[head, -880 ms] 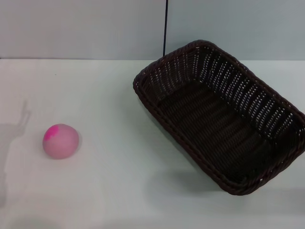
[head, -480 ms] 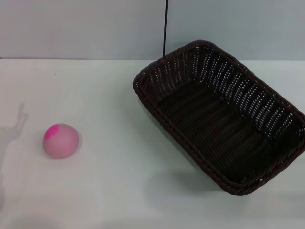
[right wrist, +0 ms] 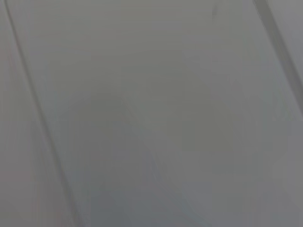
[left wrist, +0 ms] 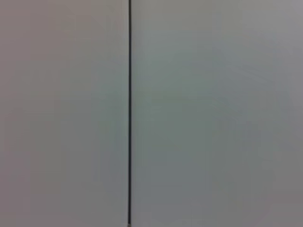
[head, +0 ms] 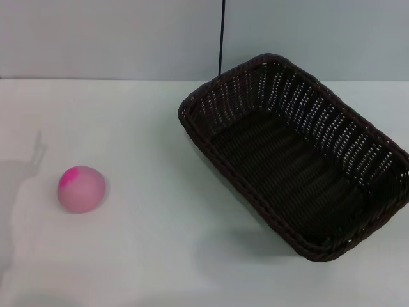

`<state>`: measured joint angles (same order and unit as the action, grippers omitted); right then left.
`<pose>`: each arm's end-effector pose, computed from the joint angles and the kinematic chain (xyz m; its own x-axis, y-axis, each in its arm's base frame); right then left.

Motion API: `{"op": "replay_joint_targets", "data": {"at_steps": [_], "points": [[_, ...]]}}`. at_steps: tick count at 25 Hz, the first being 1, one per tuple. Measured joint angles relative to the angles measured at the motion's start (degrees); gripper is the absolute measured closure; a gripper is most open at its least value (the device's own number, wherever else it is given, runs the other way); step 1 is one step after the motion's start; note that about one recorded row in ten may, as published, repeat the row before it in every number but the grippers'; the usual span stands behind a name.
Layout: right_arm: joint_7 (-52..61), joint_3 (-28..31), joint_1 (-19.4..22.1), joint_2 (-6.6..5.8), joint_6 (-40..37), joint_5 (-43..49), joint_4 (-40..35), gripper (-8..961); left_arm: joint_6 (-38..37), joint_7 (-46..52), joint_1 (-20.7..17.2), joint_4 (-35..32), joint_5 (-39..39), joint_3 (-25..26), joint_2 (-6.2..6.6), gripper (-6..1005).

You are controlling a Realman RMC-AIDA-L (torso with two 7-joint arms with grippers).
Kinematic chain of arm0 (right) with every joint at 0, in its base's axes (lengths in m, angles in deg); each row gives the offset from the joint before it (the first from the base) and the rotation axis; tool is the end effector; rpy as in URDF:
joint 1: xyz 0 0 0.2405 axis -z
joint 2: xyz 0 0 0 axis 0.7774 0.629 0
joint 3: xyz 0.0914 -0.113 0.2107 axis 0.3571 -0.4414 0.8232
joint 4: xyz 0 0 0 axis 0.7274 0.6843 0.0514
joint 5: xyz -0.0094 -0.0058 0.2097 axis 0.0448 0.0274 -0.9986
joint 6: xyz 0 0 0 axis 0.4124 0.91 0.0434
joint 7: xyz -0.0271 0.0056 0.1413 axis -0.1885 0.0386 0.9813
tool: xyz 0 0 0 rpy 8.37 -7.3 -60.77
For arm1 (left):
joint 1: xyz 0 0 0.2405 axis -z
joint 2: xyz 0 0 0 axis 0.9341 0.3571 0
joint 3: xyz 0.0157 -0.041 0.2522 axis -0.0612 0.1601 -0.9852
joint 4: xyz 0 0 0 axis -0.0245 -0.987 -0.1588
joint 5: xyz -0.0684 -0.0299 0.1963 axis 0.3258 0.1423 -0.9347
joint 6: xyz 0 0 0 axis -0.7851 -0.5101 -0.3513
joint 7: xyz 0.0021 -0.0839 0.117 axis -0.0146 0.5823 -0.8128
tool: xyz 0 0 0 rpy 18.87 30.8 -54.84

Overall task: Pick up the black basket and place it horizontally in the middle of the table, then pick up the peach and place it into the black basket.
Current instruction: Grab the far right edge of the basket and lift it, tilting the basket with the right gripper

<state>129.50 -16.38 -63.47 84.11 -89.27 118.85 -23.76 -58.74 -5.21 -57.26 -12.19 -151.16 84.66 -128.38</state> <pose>0.3362 0.2468 0.1718 0.4952 -0.1273 -0.8594 -0.7924 -0.4719 -0.3867 -0.3558 0.2299 0.0149 0.7111 -0.2440 0.6594 0.6847 0.0276 -0.7283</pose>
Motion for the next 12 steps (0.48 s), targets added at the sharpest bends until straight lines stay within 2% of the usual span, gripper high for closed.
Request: {"op": "replay_joint_targets", "data": {"at_steps": [1,4,5,6,7,8,9,10,11,12], "points": [[0.0,0.0,0.0,0.0,0.0,0.0,0.0,251,0.0,0.0,0.0,0.0,0.0,0.0,0.0,164],[16.8,-4.87,-2.43,-0.61,-1.11,10.98,-15.77,252,0.56,0.06,0.78,0.05,0.0,-0.47,-0.12,165],[24.97,-8.5,-4.69,-1.49,-2.78,17.43,-23.2,252,0.68,0.08,0.91,0.3,0.0,-0.65,-0.13,165],[24.97,-8.5,-4.69,-1.49,-2.78,17.43,-23.2,252,0.68,0.08,0.91,0.3,0.0,-0.65,-0.13,165],[33.41,-12.12,-8.32,-2.87,-5.53,25.72,-29.09,252,0.84,0.08,0.91,0.5,-0.01,-0.68,-0.14,166],[33.41,-12.12,-8.32,-2.87,-5.53,25.72,-29.09,252,1.09,0.08,0.91,0.68,-0.01,-0.69,-0.14,166],[37.16,-13.58,-10.57,-3.69,-7.09,30.24,-30.53,252,1.42,0.09,0.9,0.8,0.02,-0.7,-0.14,166],[42.1,-16.1,-14.81,-5.19,-9.53,36.62,-30.86,253,1.84,0.1,0.85,1.02,0.02,-0.84,-0.17,167],[42.1,-16.1,-14.81,-5.19,-9.53,36.62,-30.86,253,1.84,0.1,0.85,1.02,0.02,-0.84,-0.17,167],[43.96,-17.37,-16.83,-5.88,-10.55,39.2,-30.27,253,1.98,0.11,0.77,1.22,0.01,-1.0,-0.17,167]]}}
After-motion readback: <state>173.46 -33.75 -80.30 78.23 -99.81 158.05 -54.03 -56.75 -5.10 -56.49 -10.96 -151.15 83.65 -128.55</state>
